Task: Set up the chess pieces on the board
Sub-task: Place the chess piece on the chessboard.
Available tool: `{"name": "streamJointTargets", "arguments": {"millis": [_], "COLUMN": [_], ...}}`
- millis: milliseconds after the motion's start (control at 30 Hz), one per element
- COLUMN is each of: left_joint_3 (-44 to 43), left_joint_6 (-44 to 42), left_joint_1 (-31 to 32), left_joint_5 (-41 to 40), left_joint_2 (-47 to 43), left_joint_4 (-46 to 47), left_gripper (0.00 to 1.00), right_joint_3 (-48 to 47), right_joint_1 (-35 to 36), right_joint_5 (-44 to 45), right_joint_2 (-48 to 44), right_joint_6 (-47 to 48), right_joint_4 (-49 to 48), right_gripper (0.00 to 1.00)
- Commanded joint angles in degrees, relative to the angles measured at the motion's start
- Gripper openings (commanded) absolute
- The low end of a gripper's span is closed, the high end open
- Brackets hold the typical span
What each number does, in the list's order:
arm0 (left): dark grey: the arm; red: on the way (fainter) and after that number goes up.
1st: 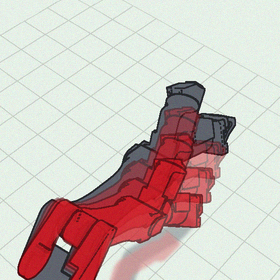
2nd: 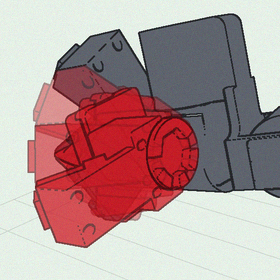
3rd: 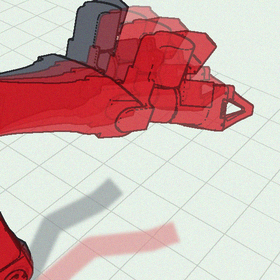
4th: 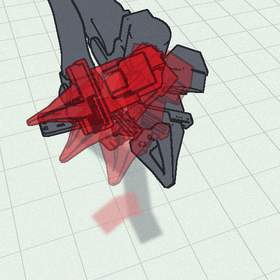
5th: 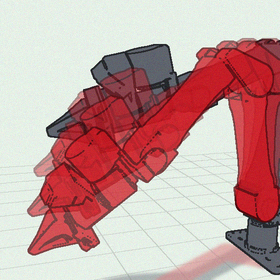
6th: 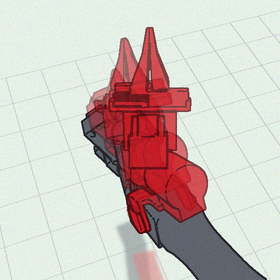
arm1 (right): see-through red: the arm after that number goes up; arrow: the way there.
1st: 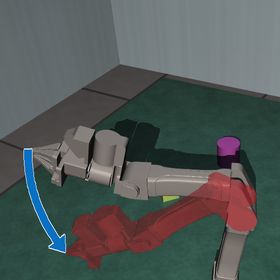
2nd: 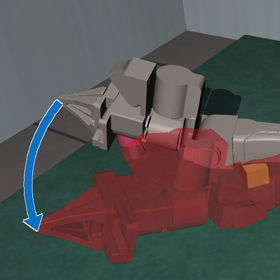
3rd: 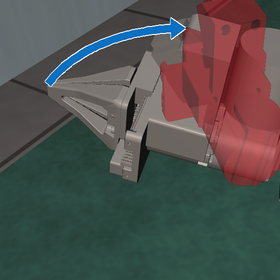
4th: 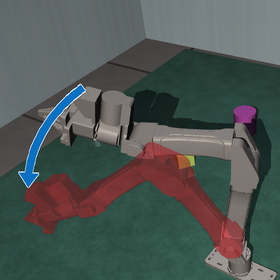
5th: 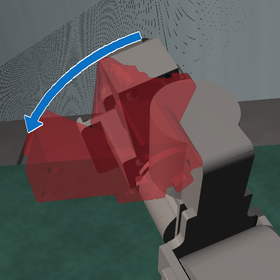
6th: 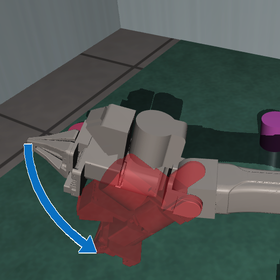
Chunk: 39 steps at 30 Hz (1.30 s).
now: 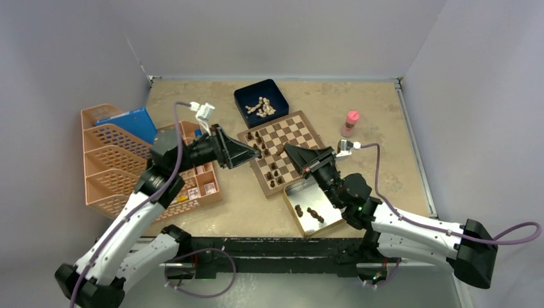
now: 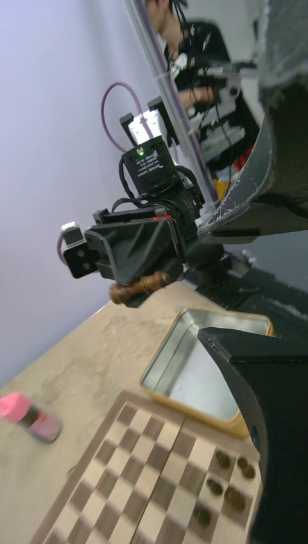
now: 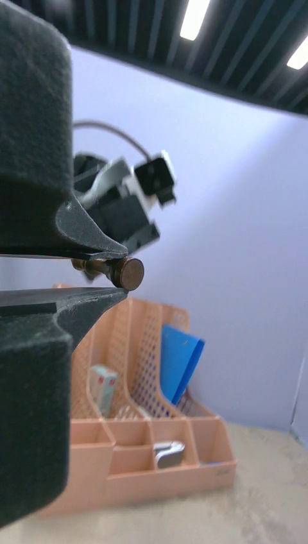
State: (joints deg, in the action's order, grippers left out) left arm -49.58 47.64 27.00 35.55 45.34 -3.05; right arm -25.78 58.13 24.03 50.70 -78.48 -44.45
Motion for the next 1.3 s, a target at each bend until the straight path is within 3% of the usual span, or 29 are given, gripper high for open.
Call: {"name": "streamJointTargets", "arguments": {"millis": [0, 400, 733, 967, 1167, 1267], "left_joint_3": [1.1, 1.51, -2.09, -2.18, -2.67, -3.76], "left_joint_6": [10.63, 18.31, 17.24, 16.84, 14.13, 11.92], "left_joint_1": [-0.37, 0.38, 2.37, 2.96, 2.97, 2.93], "left_joint_5": [10.71, 11.97, 10.02, 8.81, 6.72, 5.75], "left_joint_2": [7.0, 13.76, 20.77, 21.98, 20.78, 20.46], "left_joint_4": [11.29, 24.57, 22.71, 22.6, 20.2, 17.91], "left_gripper": [0.5, 0.53, 0.5, 0.37, 0.33, 0.23], "right_joint_3": [0.35, -2.87, -2.91, -1.94, -1.68, -1.46], "right_joint_1": [0.11, 0.12, 0.14, 0.07, 0.13, 0.13], "right_joint_5": [8.42, 11.29, 10.51, 10.4, 8.8, 7.73], "right_joint_2": [1.74, 7.48, 11.3, 11.45, 13.2, 14.3], "right_joint_6": [-6.76, -5.82, -7.15, -6.7, -5.65, -5.3], "right_joint_4": [-10.74, -15.96, -20.06, -20.14, -21.54, -22.98], "right_gripper": [0.07, 0.08, 0.08, 0.08, 0.08, 0.08]}}
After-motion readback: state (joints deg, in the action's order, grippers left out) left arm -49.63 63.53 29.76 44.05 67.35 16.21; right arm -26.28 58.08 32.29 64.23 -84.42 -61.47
